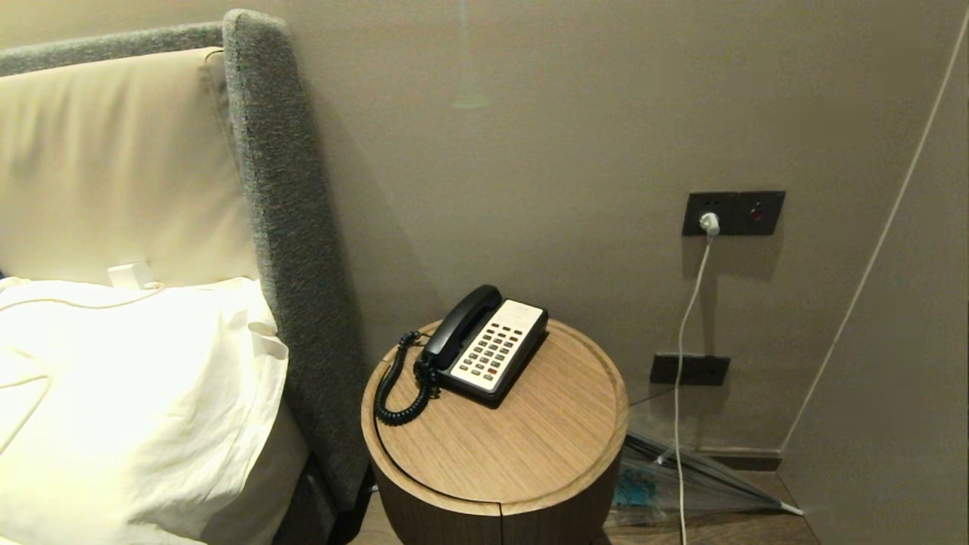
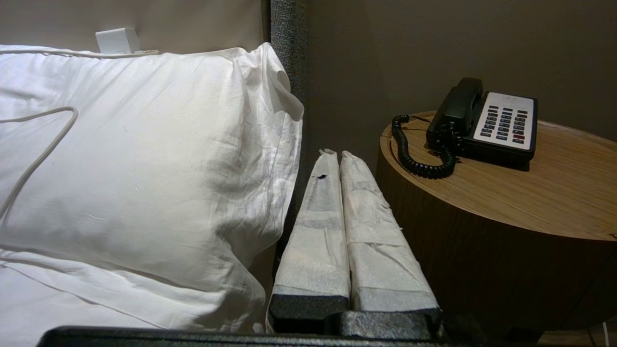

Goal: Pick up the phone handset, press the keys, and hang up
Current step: Pick up the desk phone handset

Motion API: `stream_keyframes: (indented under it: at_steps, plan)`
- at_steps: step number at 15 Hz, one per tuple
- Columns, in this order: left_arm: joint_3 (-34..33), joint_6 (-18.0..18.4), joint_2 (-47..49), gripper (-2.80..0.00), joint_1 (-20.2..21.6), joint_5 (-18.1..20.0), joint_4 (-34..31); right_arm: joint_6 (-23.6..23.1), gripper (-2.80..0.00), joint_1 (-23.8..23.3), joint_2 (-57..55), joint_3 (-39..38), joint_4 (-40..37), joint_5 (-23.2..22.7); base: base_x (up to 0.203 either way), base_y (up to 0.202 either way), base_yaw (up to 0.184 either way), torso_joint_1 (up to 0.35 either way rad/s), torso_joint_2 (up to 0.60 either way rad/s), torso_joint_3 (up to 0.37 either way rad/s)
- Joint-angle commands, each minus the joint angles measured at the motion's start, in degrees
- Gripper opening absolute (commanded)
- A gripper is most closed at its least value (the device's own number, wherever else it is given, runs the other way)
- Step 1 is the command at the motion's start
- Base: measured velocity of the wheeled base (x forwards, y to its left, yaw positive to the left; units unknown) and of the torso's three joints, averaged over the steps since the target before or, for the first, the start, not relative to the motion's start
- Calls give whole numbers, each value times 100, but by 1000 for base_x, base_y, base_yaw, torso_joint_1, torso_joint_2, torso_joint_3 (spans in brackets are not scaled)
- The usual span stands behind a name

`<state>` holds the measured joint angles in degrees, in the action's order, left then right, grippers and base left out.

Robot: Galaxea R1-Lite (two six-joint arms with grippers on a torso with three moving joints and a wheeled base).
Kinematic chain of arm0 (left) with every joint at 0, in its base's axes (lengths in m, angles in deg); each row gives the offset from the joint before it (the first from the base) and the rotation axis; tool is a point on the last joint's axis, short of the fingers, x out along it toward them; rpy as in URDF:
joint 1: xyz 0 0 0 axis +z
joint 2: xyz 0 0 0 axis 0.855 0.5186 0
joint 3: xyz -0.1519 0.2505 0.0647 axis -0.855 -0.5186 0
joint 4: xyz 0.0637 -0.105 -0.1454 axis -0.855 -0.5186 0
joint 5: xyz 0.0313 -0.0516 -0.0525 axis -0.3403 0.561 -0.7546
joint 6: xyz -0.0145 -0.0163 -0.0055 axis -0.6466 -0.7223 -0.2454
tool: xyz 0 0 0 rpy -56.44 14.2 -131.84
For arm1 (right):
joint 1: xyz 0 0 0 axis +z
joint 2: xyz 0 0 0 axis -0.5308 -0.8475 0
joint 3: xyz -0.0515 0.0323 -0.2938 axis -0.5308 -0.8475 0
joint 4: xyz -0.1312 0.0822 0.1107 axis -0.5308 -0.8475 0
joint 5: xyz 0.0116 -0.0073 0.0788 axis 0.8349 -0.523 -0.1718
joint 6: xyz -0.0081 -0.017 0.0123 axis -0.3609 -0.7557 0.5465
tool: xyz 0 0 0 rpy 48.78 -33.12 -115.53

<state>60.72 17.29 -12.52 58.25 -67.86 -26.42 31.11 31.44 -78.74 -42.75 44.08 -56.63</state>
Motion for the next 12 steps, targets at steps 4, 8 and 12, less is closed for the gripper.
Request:
stream_keyframes:
  at_steps: [4, 8, 12]
  plan:
    - [-229, 0, -1, -280, -2, -1, 6, -15, -280, 1, -9, -114, 20, -3, 0, 0, 0, 0, 0, 0]
    - [-229, 0, -1, -280, -2, -1, 6, -22, -280, 1, -9, -114, 5, -20, 0, 0, 0, 0, 0, 0]
    - [-229, 0, -1, -280, -2, -1, 6, -24, -280, 1, -9, -114, 12, -3, 0, 0, 0, 0, 0, 0]
